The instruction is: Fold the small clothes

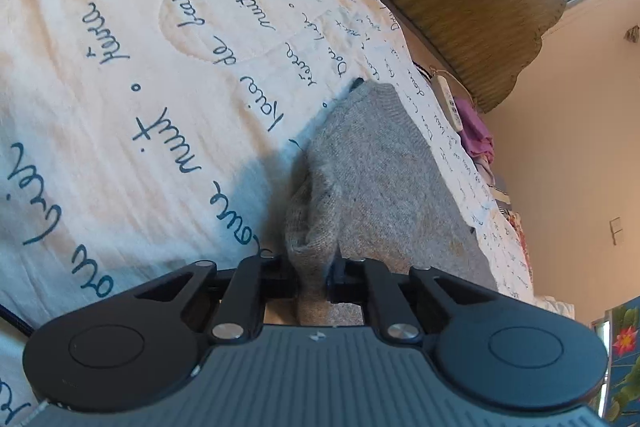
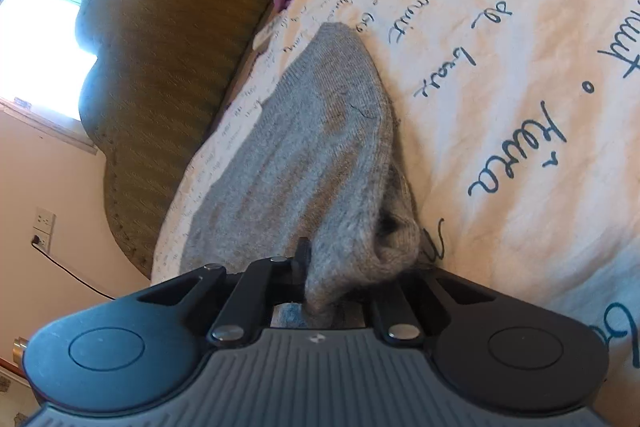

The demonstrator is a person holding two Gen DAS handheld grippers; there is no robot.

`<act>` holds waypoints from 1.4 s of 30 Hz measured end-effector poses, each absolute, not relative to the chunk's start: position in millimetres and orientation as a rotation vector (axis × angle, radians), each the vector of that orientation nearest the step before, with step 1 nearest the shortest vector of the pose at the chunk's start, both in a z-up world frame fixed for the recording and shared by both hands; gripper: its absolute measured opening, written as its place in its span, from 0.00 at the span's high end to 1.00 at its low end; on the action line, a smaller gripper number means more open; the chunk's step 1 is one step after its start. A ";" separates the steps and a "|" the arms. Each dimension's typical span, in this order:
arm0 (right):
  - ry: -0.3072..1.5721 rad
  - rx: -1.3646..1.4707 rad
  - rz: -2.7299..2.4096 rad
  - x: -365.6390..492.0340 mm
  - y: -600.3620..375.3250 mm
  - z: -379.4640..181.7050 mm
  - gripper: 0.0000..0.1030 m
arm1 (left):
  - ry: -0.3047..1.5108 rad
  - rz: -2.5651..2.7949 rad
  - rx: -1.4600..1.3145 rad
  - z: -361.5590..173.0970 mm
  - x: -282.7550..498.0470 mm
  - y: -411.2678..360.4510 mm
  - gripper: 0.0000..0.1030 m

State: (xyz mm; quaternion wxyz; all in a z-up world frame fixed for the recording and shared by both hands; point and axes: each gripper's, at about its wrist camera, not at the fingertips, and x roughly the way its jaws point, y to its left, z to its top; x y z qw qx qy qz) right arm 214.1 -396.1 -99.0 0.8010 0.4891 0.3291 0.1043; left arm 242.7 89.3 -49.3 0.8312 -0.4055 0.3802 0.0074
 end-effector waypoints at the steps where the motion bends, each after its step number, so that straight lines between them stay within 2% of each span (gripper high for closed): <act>1: 0.688 1.052 0.224 211.9 -397.5 -96.1 0.93 | 0.793 0.004 -0.850 -45.4 241.6 88.7 0.92; 9: 0.587 1.005 0.303 206.3 -402.2 -52.7 0.94 | 0.700 -0.125 -0.794 0.2 225.1 85.5 0.92; 17: 0.559 0.972 0.390 173.3 -403.9 -24.5 0.94 | 0.685 -0.200 -0.737 29.4 179.4 90.8 0.92; 23: 0.590 0.993 0.424 116.7 -418.3 -21.1 0.94 | 0.738 -0.203 -0.772 24.4 123.0 114.0 0.92; 31: 0.706 1.057 0.407 52.2 -412.5 -54.1 0.94 | 0.876 -0.138 -0.779 -8.1 76.2 123.8 0.92; 35: 0.733 0.992 0.374 48.1 -407.6 -67.9 0.91 | 0.895 -0.070 -0.653 -30.0 80.5 119.8 0.86; 36: 0.757 0.947 0.361 49.8 -403.0 -71.7 0.91 | 0.908 -0.057 -0.628 -35.0 82.0 118.5 0.83; 37: 0.793 0.914 0.335 52.0 -398.6 -75.2 0.90 | 0.910 -0.041 -0.598 -36.8 81.3 117.5 0.76; 39: 0.852 0.844 0.290 51.0 -394.6 -79.5 0.89 | 0.900 -0.045 -0.564 -29.9 73.1 119.7 0.71; 42: 0.786 0.787 0.241 35.9 -407.6 -60.9 0.88 | 0.813 0.011 -0.468 -1.0 55.3 123.5 0.70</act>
